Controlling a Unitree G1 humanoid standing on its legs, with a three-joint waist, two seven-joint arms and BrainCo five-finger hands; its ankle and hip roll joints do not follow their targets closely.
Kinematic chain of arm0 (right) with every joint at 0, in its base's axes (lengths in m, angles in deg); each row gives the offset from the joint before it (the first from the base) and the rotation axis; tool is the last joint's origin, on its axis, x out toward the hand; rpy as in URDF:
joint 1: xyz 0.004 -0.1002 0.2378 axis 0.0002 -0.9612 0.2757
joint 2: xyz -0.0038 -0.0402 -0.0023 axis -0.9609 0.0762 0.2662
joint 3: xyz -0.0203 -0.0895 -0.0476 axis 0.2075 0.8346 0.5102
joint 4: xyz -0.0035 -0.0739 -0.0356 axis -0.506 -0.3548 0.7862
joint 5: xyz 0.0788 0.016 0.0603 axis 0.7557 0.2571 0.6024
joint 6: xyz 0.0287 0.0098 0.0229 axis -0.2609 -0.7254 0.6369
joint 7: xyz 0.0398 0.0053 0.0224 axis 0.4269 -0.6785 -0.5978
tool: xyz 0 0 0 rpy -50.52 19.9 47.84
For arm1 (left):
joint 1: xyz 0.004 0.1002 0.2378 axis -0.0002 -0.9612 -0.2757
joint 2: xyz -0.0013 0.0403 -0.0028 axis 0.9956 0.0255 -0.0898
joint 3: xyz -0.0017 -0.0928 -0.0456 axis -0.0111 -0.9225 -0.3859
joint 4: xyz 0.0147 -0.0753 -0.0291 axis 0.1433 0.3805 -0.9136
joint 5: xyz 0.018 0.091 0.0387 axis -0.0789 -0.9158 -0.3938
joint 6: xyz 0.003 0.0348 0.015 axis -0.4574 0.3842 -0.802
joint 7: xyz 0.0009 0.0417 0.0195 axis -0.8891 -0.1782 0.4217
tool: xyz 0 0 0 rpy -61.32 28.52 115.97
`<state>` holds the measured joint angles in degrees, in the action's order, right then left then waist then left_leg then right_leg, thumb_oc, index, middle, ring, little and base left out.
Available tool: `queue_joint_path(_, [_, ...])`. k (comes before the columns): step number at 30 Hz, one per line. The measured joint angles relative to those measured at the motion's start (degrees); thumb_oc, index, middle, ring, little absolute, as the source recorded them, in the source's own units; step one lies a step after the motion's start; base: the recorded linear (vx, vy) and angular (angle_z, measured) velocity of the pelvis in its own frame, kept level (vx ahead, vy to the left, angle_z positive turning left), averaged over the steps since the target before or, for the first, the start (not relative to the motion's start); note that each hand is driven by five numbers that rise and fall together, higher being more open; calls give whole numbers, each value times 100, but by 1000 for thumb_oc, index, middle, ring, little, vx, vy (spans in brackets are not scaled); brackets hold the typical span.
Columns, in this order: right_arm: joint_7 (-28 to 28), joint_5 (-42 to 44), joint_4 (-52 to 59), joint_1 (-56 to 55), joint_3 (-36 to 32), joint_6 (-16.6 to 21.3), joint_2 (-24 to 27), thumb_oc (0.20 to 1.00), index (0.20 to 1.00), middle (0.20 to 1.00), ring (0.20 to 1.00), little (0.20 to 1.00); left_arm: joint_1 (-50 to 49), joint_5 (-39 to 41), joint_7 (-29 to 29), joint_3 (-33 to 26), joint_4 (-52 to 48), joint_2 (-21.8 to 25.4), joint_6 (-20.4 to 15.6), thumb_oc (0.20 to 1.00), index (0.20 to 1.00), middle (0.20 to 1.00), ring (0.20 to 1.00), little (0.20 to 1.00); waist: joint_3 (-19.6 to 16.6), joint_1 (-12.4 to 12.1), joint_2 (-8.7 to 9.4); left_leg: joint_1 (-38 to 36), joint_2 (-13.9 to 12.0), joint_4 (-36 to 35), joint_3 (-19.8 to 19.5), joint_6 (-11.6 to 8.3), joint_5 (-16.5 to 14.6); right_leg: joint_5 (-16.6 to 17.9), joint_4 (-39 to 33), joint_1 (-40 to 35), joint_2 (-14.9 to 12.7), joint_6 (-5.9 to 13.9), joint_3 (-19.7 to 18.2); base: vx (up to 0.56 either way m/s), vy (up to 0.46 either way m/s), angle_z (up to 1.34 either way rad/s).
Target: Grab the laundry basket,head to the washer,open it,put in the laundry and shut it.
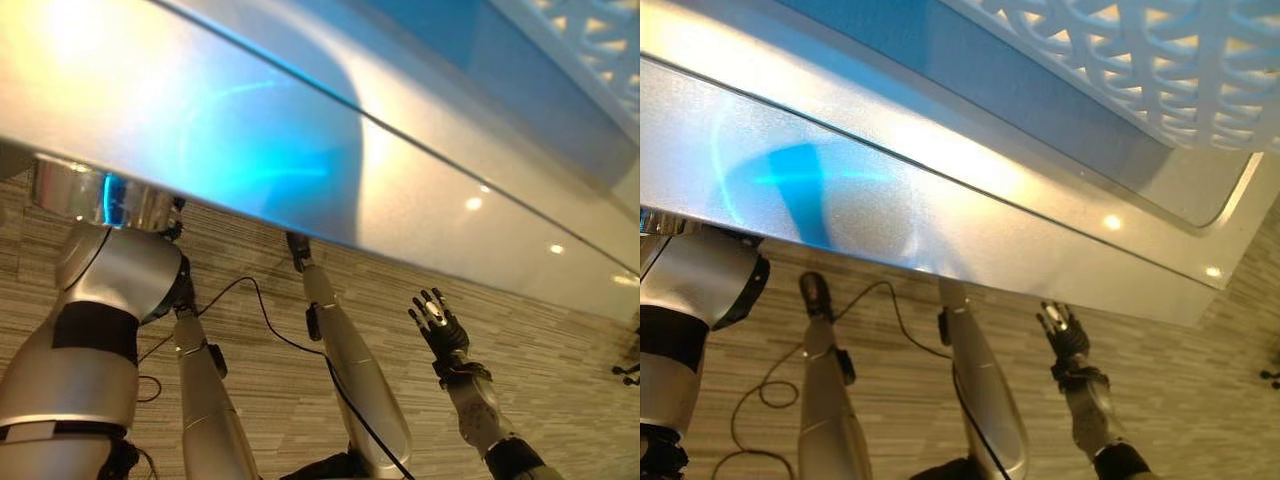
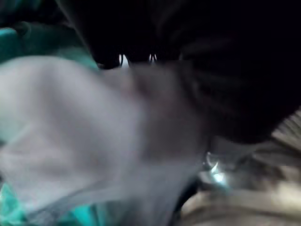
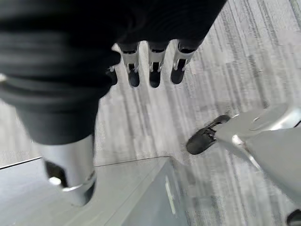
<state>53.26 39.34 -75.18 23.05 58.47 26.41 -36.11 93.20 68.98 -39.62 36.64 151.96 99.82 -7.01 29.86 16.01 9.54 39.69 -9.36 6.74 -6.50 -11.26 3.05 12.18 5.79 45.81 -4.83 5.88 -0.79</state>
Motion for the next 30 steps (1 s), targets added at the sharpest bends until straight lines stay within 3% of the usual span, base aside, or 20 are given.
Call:
queue_joint_path(3, [-97, 0, -28, 28, -58, -111, 35, 1000, 1000, 1000, 1000, 1000, 32, -424, -391, 256, 104, 84, 212, 1000, 1000, 1000, 1000, 1000, 1, -40, -5, -72, 13, -131, 30, 4, 89, 7, 9, -3, -22, -9, -13, -14, 35, 1])
queue_joint_path(4, [-183, 0, -201, 34, -60, -277, 34, 1000, 1000, 1000, 1000, 1000, 101, -1585, -569, 626, 475, 81, 496, 1000, 1000, 1000, 1000, 1000, 2, -103, -6, -139, 26, -132, 40, 1, 114, 5, 111, -2, -23, -16, -28, -31, 25, 1])
queue_joint_path(6, [-236, 2, -266, 30, 2, -389, 30, 1000, 1000, 1000, 1000, 1000, 105, -2225, -571, 672, 517, 51, 736, 1000, 1000, 1000, 1000, 1000, -1, -133, -8, -184, 46, -142, 20, -10, 137, -8, 159, -33, -42, -30, -22, -33, 31, 6])
queue_joint_path(8, [-262, 6, -307, -3, 158, -443, 2, 1000, 1000, 1000, 1000, 1000, 136, -3997, -463, 1193, 477, 133, 961, 1000, 1000, 1000, 1000, 1000, -1, -162, -8, -212, 99, -139, -35, 4, 182, -16, 223, -60, -88, -22, -8, -37, 66, 13])
queue_joint_path(10, [-304, 12, -357, 0, 227, -482, 3, 1000, 1000, 1000, 1000, 1000, 60, -5030, -357, 1130, 421, 105, 1142, 1000, 1000, 1000, 1000, 1000, -2, -238, -9, -299, 136, -121, -35, 19, 176, -19, 228, -165, -124, -14, -25, -38, 99, 5])
queue_joint_path(13, [-320, 12, -428, 19, 113, -488, -5, 1000, 1000, 1000, 1000, 1000, -414, -5878, -522, 848, 1, 181, 1327, 1000, 1000, 1000, 1000, 1000, -12, -317, -12, -512, 160, -114, 20, 29, 164, -44, 174, -367, -133, 25, -108, -23, 93, -4])
queue_joint_path(14, [-303, 5, -455, 27, 31, -499, -11, 1000, 1000, 1000, 1000, 1000, -513, -5882, -601, 784, -150, 270, 1353, 1000, 1000, 1000, 1000, 1000, -13, -366, -13, -564, 169, -108, 38, 31, 166, -25, 167, -416, -139, 37, -121, -29, 165, -19])
queue_joint_path(15, [-200, -30, -474, 25, -158, -574, -56, 1000, 1000, 1000, 1000, 1000, -1250, -5916, -852, 131, -1139, 724, 1373, 1000, 1000, 1000, 1000, 1000, -8, -365, -27, -752, 164, -85, 122, 69, 137, 10, 144, -571, -132, 4, -176, -20, 135, -19])
queue_joint_path(17, [-103, -123, -606, 4, -271, -676, -73, 1000, 1000, 1000, 1000, 1000, -2309, -5911, -1081, -684, -2051, 949, 1460, 1000, 1000, 1000, 1000, 1000, -20, -391, -76, -1001, 143, -53, 165, 64, 63, -1, 99, -841, -118, 6, -187, -9, 116, -14])
queue_joint_path(18, [-66, -220, -598, -128, -399, -743, -64, 1000, 1000, 1000, 1000, 1000, -3089, -5903, -1220, -1147, -2607, 959, 1483, 1000, 1000, 1000, 1000, 1000, -52, -458, -154, -1136, 131, 66, 178, 84, -48, -47, 93, -1024, -99, 5, -185, 22, 128, -5])
queue_joint_path(19, [-65, -279, -658, -177, -476, -784, -84, 1000, 1000, 1000, 1000, 1000, -3379, -5866, -1304, -1161, -2801, 999, 1498, 1000, 1000, 1000, 1000, 1000, -68, -533, -191, -1181, 138, 107, 162, 80, -75, -90, 94, -1094, -102, 39, -185, 21, 129, -1])
queue_joint_path(21, [-49, -452, -708, -179, -700, -879, -184, 1000, 1000, 1000, 1000, 1000, -4454, -5795, -1433, -2214, -3478, 967, 1476, 1000, 1000, 1000, 1000, 1000, -69, -563, -226, -1238, 137, 319, 178, 106, -235, -130, 114, -1226, -104, 52, -207, 31, 109, -5])
queue_joint_path(23, [32, -679, -842, -185, -794, -962, -255, 1000, 1000, 1000, 1000, 1000, -5699, -5571, -1535, -2722, -3868, 975, 1505, 1000, 1000, 1000, 1000, 1000, -65, -674, -261, -1455, 174, 563, 222, 135, -406, -168, 130, -1517, -103, 49, -249, 67, 191, -15])
queue_joint_path(25, [39, -912, -979, -218, -1057, -1051, -402, 1000, 1000, 1000, 1000, 1000, -7275, -5241, -1648, -3694, -4447, 580, 1498, 1000, 1000, 1000, 1000, 1000, -65, -720, -261, -1774, 150, 927, 332, 196, -698, -229, 148, -1927, -92, 87, -363, 55, 203, -29])
queue_joint_path(27, [46, -1033, -1153, -344, -1186, -1062, -359, 1000, 1000, 1000, 1000, 1000, -8079, -4914, -1768, -3823, -4501, 130, 1495, 1000, 1000, 1000, 1000, 1000, -125, -814, -330, -2030, 197, 1171, 422, 322, -946, -365, 210, -2242, -142, 123, -484, 65, 390, -33])
queue_joint_path(28, [55, -1344, -1718, -95, -1607, -1119, -541, 1000, 1000, 1000, 1000, 1000, -8562, -4297, -1940, -3970, -4578, -260, 1361, 1000, 1000, 1000, 1000, 1000, -128, -995, -287, -2332, 323, 1533, 652, 672, -1175, -373, 280, -2521, -213, 243, -705, 82, 375, -47])
queue_joint_path(29, [128, -1461, -1870, -111, -1618, -1125, -533, 1000, 1000, 1000, 1000, 1000, -8659, -4028, -2011, -3661, -4523, -412, 1331, 1000, 1000, 1000, 1000, 1000, -176, -1072, -344, -2540, 427, 1659, 746, 644, -1272, -320, 223, -2742, -240, 323, -822, 97, 353, -46])
queue_joint_path(30, [158, -1607, -2030, -112, -1595, -1125, -520, 1000, 1000, 1000, 1000, 1000, -8639, -3817, -2112, -3268, -4485, -473, 1288, 1000, 1000, 1000, 1000, 1000, -244, -1063, -447, -2646, 516, 1826, 746, 796, -1389, -329, 62, -3020, -342, 402, -834, 104, 226, -26])
